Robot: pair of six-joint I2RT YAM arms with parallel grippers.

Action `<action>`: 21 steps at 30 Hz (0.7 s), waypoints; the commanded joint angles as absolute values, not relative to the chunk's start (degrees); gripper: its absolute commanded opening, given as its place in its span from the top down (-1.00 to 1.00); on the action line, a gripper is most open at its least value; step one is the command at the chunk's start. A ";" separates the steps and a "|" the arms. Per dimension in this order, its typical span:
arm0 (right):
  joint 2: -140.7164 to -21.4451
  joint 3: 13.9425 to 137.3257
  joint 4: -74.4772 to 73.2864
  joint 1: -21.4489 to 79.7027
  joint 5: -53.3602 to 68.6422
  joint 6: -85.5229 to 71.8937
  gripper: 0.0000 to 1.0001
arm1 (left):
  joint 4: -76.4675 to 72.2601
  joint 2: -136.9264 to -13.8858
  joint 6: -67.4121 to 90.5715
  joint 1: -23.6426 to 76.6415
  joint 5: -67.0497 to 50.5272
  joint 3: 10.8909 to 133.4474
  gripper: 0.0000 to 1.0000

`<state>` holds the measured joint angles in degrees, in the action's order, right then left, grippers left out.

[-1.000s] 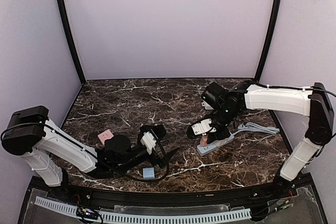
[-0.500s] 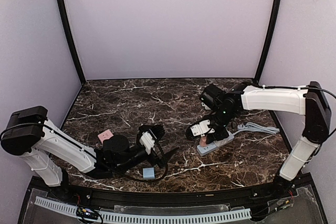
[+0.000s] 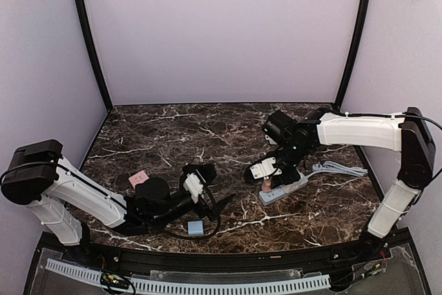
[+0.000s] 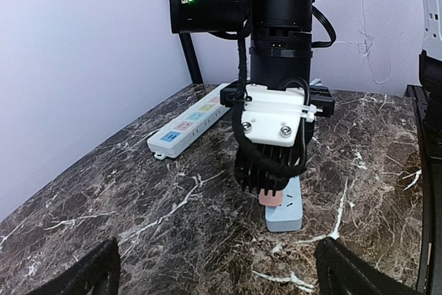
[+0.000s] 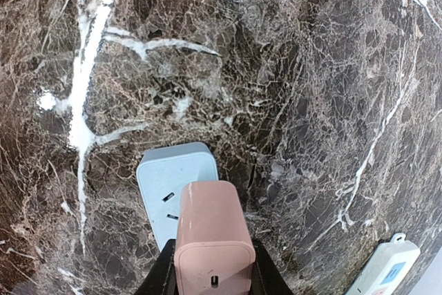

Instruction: Insert the plug

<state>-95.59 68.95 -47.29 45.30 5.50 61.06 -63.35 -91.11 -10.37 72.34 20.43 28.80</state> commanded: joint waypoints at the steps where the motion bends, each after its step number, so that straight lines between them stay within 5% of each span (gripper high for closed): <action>1: -96.61 68.23 -47.05 44.82 5.47 61.96 1.00 | -64.34 -90.09 -11.09 72.69 20.12 28.13 -0.98; 21: -92.84 66.25 -47.49 45.96 4.50 60.88 1.00 | -64.26 -90.47 -11.21 72.69 20.08 28.41 -0.98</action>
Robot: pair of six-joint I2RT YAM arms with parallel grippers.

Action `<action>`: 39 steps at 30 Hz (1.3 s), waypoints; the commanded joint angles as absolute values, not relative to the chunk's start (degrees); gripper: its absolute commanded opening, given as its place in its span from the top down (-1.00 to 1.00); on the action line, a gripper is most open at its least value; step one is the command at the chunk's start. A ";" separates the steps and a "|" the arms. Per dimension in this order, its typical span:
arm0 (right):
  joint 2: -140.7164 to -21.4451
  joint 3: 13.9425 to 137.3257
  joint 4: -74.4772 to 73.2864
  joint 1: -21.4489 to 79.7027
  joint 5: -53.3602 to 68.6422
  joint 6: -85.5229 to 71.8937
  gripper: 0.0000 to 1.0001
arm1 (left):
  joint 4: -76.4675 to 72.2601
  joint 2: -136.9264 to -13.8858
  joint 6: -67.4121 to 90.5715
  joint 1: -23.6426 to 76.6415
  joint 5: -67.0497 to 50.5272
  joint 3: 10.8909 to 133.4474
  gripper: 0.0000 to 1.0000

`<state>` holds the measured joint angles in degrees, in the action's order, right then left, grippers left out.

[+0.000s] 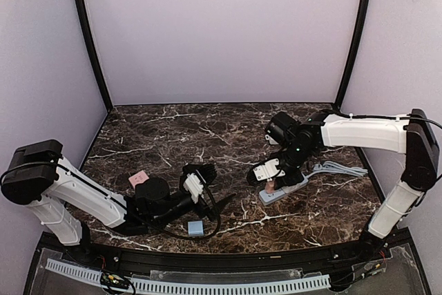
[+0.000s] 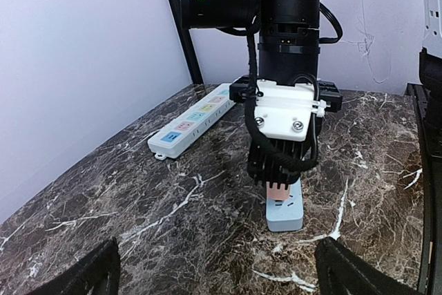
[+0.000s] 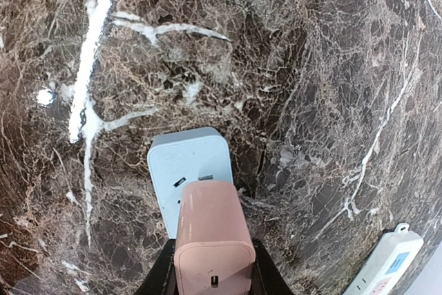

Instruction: Insert the plug

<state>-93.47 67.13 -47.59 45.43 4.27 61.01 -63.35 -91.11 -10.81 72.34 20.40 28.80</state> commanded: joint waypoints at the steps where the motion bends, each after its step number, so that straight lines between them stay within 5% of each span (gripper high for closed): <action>1: -93.16 66.40 -47.39 46.06 4.56 60.78 1.00 | -64.25 -90.45 -11.17 72.69 20.05 28.40 -0.98; 39: -93.42 68.00 -46.47 47.42 2.61 61.08 1.00 | -64.25 -90.51 -11.18 72.69 19.96 28.40 -0.97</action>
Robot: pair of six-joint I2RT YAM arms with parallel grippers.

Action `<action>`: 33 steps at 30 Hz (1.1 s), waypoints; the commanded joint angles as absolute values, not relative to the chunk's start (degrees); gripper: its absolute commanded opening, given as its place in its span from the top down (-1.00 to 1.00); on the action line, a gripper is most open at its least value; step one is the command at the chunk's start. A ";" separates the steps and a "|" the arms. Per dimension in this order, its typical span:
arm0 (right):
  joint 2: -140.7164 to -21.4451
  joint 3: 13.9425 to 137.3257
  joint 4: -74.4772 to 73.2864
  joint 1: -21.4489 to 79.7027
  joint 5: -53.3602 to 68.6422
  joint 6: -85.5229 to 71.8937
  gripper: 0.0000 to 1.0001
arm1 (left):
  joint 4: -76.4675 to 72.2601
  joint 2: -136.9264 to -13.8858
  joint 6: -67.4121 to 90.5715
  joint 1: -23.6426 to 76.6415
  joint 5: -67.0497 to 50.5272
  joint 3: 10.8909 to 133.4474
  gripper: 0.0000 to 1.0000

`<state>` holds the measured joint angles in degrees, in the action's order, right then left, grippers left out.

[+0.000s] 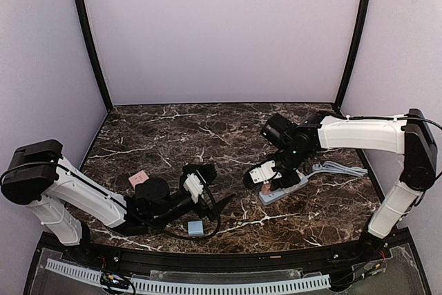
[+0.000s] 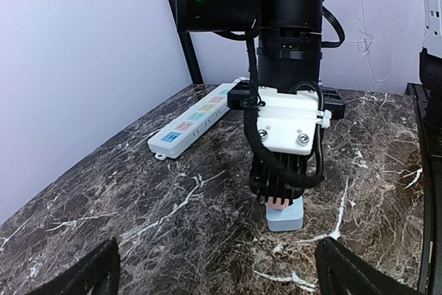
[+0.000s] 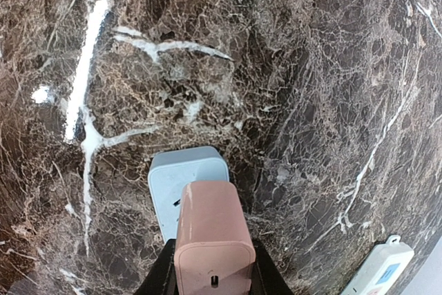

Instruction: Insert the plug

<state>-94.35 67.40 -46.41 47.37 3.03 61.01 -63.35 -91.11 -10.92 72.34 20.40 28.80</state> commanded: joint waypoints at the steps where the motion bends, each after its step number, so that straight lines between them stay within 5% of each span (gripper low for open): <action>1: -93.16 68.47 -46.82 47.48 2.87 61.01 1.00 | -64.25 -90.52 -11.26 72.69 19.96 28.41 -0.97; 33: -95.06 65.91 -47.11 47.47 0.61 60.98 1.00 | -64.49 -90.66 -11.34 72.69 19.95 28.32 -0.97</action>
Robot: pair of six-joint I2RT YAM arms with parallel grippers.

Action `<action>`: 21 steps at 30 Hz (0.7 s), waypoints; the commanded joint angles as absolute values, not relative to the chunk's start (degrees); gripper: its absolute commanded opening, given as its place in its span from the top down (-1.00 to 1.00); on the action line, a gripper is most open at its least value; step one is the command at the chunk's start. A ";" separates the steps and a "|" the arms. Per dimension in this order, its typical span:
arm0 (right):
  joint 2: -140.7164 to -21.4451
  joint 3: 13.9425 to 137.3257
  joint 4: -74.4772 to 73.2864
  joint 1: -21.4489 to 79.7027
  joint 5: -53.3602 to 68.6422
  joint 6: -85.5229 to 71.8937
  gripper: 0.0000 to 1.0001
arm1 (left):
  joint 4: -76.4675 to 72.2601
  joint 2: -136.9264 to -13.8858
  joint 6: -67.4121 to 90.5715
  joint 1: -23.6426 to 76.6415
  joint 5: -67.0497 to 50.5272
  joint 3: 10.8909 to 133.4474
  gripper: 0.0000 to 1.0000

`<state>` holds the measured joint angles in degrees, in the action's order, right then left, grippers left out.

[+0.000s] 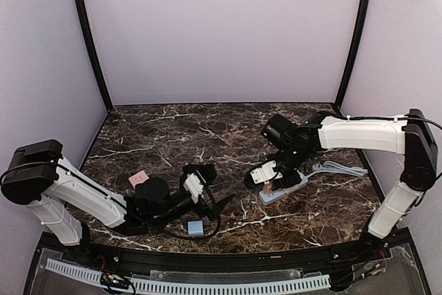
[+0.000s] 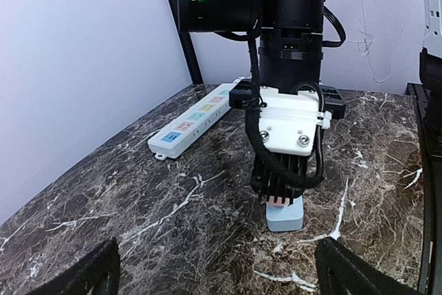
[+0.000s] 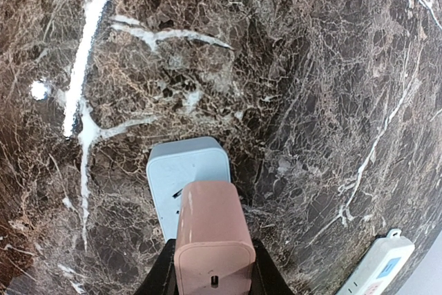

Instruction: Insert the plug

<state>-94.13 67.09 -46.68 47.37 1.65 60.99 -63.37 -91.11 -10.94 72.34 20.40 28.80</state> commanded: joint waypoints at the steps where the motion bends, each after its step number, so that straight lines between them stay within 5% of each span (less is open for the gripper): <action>1: -95.14 65.77 -47.11 47.47 0.35 61.07 1.00 | -64.46 -90.69 -11.34 72.69 19.95 28.37 -0.97; 21: -99.77 68.03 -47.59 47.55 0.68 61.69 1.00 | -64.40 -90.44 -11.43 72.69 19.98 28.30 -0.97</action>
<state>-96.64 68.20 -47.22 47.37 1.50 61.84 -63.37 -91.11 -10.94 72.34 20.38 28.80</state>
